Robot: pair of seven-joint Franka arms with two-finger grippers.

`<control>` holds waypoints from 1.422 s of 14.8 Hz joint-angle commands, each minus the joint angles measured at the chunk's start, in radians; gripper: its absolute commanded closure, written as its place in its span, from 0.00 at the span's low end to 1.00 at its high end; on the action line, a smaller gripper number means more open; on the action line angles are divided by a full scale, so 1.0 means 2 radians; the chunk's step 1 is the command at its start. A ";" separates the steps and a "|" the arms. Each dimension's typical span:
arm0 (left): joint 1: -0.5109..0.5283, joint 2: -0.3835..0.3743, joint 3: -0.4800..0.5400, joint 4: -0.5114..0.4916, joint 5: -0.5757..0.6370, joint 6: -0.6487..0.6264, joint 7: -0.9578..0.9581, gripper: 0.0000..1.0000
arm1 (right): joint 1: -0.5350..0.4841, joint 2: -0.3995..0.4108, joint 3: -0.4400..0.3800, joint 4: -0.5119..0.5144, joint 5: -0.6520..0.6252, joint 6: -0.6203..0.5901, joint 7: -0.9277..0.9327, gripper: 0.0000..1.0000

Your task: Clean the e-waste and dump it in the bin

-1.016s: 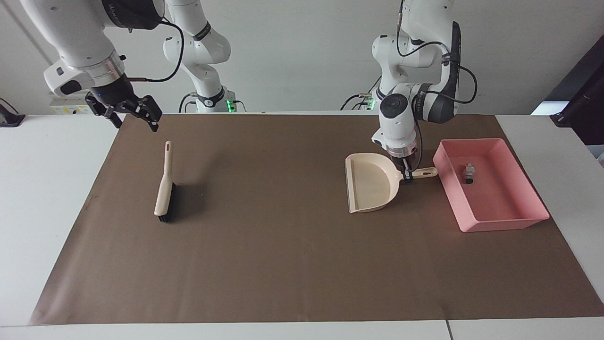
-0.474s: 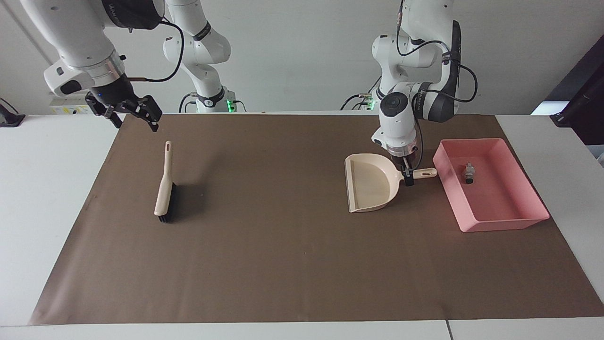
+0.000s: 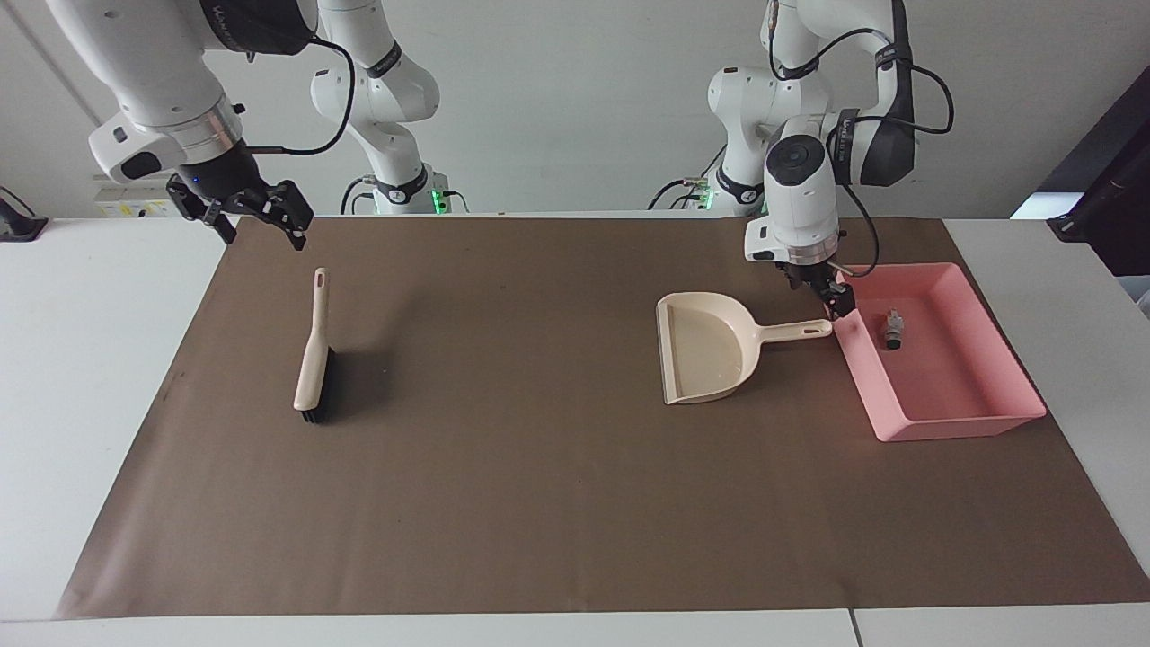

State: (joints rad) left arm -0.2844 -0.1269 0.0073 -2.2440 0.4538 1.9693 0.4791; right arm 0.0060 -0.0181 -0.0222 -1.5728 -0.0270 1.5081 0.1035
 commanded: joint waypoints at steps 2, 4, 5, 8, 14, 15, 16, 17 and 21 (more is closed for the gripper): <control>0.043 -0.005 0.001 0.001 -0.047 -0.004 -0.095 0.02 | 0.012 -0.006 -0.008 -0.004 -0.003 0.002 0.012 0.01; 0.068 -0.006 0.002 0.018 -0.083 -0.004 -0.096 0.02 | 0.021 -0.006 -0.019 -0.004 -0.003 0.002 0.012 0.01; 0.081 -0.004 0.002 0.039 -0.112 -0.006 -0.097 0.02 | 0.018 -0.006 -0.019 -0.004 -0.003 0.001 0.012 0.01; 0.106 -0.001 0.002 0.093 -0.163 -0.027 -0.144 0.02 | 0.015 -0.006 -0.019 -0.007 -0.003 0.001 0.012 0.01; 0.110 0.033 0.004 0.262 -0.221 -0.161 -0.177 0.02 | 0.013 -0.006 -0.020 -0.008 -0.003 0.001 -0.015 0.01; 0.109 0.040 0.004 0.290 -0.222 -0.181 -0.180 0.02 | 0.009 -0.006 -0.020 -0.009 -0.003 0.003 -0.017 0.01; 0.110 0.042 0.004 0.314 -0.225 -0.199 -0.181 0.02 | 0.008 -0.006 -0.020 -0.009 -0.003 0.003 -0.016 0.01; 0.109 0.052 0.006 0.336 -0.233 -0.219 -0.181 0.02 | 0.008 -0.006 -0.020 -0.010 -0.003 0.002 -0.016 0.01; 0.120 0.059 0.006 0.377 -0.236 -0.254 -0.185 0.02 | 0.007 -0.006 -0.020 -0.009 -0.003 -0.003 -0.014 0.01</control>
State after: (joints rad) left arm -0.0678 -0.0370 0.0197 -1.5479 0.0025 1.5087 0.1210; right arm 0.0314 -0.0181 -0.0642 -1.5747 -0.0270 1.5060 0.0936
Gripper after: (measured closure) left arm 0.018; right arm 0.004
